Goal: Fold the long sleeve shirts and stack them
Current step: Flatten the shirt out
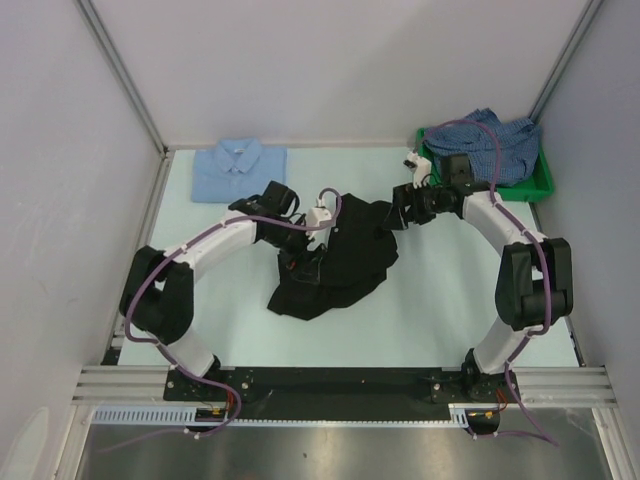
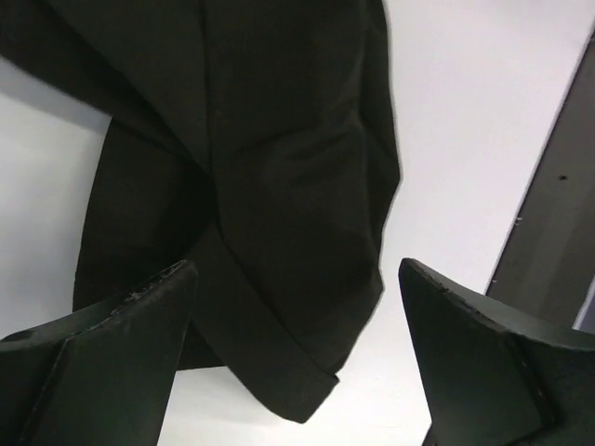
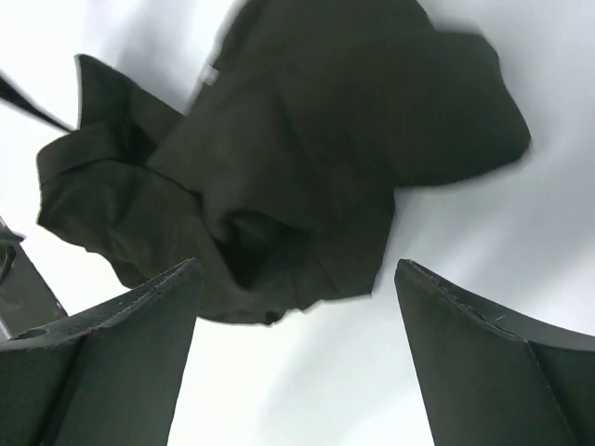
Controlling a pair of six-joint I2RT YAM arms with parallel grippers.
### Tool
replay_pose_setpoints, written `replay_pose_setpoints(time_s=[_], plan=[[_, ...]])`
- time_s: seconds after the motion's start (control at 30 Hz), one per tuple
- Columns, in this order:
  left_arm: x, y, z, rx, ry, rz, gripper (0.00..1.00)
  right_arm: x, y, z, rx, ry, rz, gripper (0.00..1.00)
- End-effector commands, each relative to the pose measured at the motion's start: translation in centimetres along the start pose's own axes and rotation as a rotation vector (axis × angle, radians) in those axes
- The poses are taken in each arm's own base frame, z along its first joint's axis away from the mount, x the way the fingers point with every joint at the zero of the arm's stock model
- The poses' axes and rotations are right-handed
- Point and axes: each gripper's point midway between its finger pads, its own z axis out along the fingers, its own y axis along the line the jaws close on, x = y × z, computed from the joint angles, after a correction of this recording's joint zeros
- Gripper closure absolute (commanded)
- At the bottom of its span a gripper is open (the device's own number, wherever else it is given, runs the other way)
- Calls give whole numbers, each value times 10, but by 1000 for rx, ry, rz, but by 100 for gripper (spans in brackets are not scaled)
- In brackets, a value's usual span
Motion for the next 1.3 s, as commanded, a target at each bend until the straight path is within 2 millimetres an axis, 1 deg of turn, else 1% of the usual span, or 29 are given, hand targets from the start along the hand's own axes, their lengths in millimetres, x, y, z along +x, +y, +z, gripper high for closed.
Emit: replay_pose_setpoints(time_s=[0.0, 0.03, 0.07, 0.17, 0.2, 0.23, 0.27, 0.3, 0.33, 0.37, 0.4, 0.43, 0.47, 0.53, 0.57, 0.6, 0.63, 0.67, 0.73, 0.8, 0.83, 0.9, 0.93, 0.97, 1.0, 1.03, 1.13, 1.2, 1.27], plan=[[16, 4, -1, -32, 30, 11, 5, -29, 28, 6, -68, -51, -201, 10], [23, 0, 2, -14, 43, 14, 5, -23, 27, 9, -65, -31, -204, 10], [37, -5, 5, 6, 75, 0, 7, -17, 28, 13, -74, -18, -194, 10], [55, -11, 10, 40, 121, -9, 24, 0, 27, 24, -104, 31, -166, 17], [58, -8, 9, 30, 132, -5, 37, 7, 27, 28, -116, 54, -162, 25], [59, -8, 8, 28, 140, -11, 44, 13, 30, 27, -129, 76, -168, 29], [56, -4, 4, 15, 130, -19, 57, 16, 37, 25, -168, 85, -178, 33], [52, 0, -1, 0, 118, -25, 64, 24, 42, 22, -190, 116, -170, 45], [47, 5, -7, -24, 99, -29, 76, 23, 47, 17, -200, 114, -188, 51], [38, 17, -19, -69, 66, -54, 98, 23, 51, 13, -216, 109, -218, 59], [31, 25, -29, -101, 45, -62, 100, 22, 55, 7, -223, 112, -223, 80], [24, 30, -40, -119, 16, -74, 100, 15, 61, 0, -225, 93, -246, 89], [5, 42, -64, -172, -50, -76, 100, 4, 67, -7, -231, 64, -258, 100], [-12, 49, -88, -215, -107, -77, 100, -12, 78, -17, -237, 18, -281, 100], [-31, 52, -109, -256, -161, -42, 100, -29, 87, -28, -235, -27, -316, 100], [-38, 51, -119, -276, -178, -22, 100, -37, 94, -32, -237, -47, -324, 100], [-54, 49, -134, -306, -212, 14, 100, -45, 99, -38, -237, -70, -333, 100], [-63, 45, -144, -321, -236, 41, 100, -61, 109, -50, -236, -116, -358, 100], [-82, 38, -168, -374, -290, 90, 100, -82, 119, -65, -231, -184, -339, 100], [-103, 36, -204, -489, -344, 134, 100, -108, 135, -87, -225, -284, -381, 100], [-115, 39, -220, -549, -385, 159, 100, -115, 140, -95, -223, -314, -369, 100], [-126, 45, -257, -666, -469, 144, 100, -133, 153, -113, -199, -397, -410, 100], [-137, 42, -279, -721, -532, 173, 100, -139, 157, -121, -189, -425, -393, 100], [-139, 43, -292, -757, -559, 163, 100, -143, 161, -125, -183, -447, -398, 100], [-142, 43, -301, -785, -574, 167, 100, -150, 169, -138, -168, -495, -434, 100], [-148, 38, -313, -812, -598, 191, 100, -155, 168, -143, -129, -524, -436, 100], [-157, 30, -334, -868, -628, 230, 100, -166, 171, -165, -58, -615, -471, 100], [-162, 28, -348, -915, -650, 236, 100, -166, 180, -170, -68, -629, -464, 100], [-173, 21, -370, -975, -698, 272, 100, -158, 194, -167, -107, -605, -458, 100]])
